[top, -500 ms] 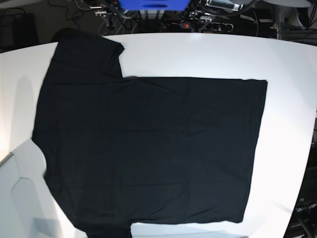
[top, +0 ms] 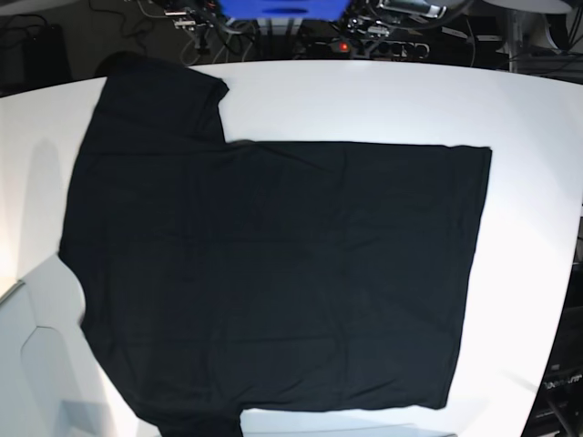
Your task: Fold the T-shirt properly
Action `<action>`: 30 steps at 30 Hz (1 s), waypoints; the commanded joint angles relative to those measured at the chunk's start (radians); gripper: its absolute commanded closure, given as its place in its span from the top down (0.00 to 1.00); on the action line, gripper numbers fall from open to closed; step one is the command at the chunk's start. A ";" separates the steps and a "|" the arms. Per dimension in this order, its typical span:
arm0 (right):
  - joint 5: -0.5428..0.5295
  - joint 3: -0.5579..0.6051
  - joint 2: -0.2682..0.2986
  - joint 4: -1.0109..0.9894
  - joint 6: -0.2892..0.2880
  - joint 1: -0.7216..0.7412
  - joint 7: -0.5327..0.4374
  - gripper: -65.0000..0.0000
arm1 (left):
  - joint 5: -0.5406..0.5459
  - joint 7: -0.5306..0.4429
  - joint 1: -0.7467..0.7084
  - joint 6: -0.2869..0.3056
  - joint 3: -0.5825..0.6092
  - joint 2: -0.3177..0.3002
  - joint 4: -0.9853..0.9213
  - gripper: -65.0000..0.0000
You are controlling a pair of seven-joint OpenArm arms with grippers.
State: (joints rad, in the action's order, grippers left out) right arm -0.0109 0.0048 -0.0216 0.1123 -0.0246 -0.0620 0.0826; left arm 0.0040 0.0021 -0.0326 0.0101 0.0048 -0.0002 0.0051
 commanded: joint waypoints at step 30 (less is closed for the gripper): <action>0.009 -0.001 -0.001 1.272 0.016 -0.879 0.023 0.00 | 0.004 0.005 -0.861 -0.006 -0.006 -0.245 1.286 0.00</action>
State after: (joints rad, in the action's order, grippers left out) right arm -0.0006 0.0067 -0.0219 1.3727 -0.0044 -0.9291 0.1291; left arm 0.0105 0.0208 -0.8696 -0.0010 0.0006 -0.2378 1.2846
